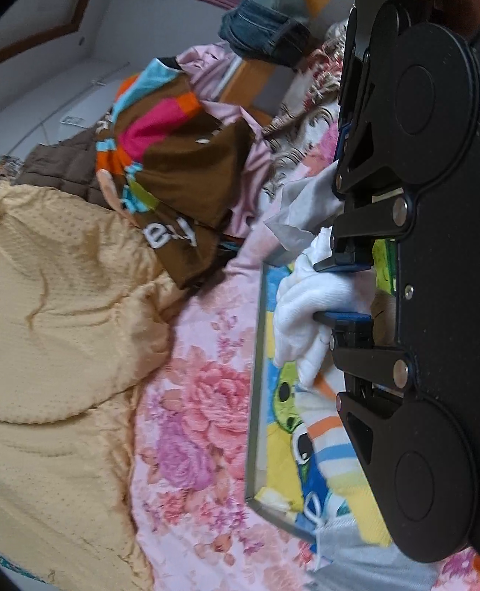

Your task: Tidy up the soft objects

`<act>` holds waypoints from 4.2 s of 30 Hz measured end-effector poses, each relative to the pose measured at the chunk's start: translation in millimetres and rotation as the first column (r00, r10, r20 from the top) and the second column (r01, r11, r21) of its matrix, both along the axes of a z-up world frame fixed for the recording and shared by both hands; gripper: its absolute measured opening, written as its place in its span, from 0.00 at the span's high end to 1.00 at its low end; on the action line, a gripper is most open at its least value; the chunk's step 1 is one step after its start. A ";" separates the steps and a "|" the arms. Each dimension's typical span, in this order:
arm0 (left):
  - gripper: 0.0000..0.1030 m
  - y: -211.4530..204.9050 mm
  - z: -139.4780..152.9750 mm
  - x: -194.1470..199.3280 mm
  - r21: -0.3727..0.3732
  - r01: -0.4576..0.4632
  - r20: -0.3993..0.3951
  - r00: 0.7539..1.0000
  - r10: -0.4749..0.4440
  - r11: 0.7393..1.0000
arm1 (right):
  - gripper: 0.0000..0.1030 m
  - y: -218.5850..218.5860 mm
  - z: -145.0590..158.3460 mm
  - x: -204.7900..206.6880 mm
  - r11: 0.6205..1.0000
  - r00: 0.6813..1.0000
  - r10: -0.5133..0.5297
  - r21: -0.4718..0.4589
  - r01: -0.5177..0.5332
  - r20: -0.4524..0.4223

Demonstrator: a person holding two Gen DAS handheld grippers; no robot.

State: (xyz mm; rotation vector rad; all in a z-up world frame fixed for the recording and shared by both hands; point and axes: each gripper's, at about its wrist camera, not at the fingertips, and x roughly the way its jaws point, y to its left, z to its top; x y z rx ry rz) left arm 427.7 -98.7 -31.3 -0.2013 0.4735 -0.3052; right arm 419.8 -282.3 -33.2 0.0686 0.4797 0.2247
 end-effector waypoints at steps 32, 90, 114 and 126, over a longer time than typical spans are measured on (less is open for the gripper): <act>0.36 -4.4 -13.1 22.5 0.068 -0.041 -0.285 0.957 0.059 0.997 | 0.52 -11.1 -6.8 13.2 1.000 0.993 0.002 0.030 0.001 -0.122; 0.01 71.8 79.2 -293.5 0.123 -0.184 0.122 0.978 0.169 0.975 | 0.00 8.1 67.9 -262.2 0.998 0.968 0.000 0.054 -0.014 0.250; 0.01 111.5 20.2 -310.2 0.241 -0.229 -0.222 0.933 0.283 0.943 | 0.00 46.9 33.2 -285.3 0.995 0.996 0.092 -0.040 -0.092 0.004; 0.01 122.3 16.3 -307.0 0.240 -0.318 -0.262 0.888 0.377 0.917 | 0.00 70.2 20.2 -278.8 0.982 0.985 0.159 -0.095 -0.165 -0.064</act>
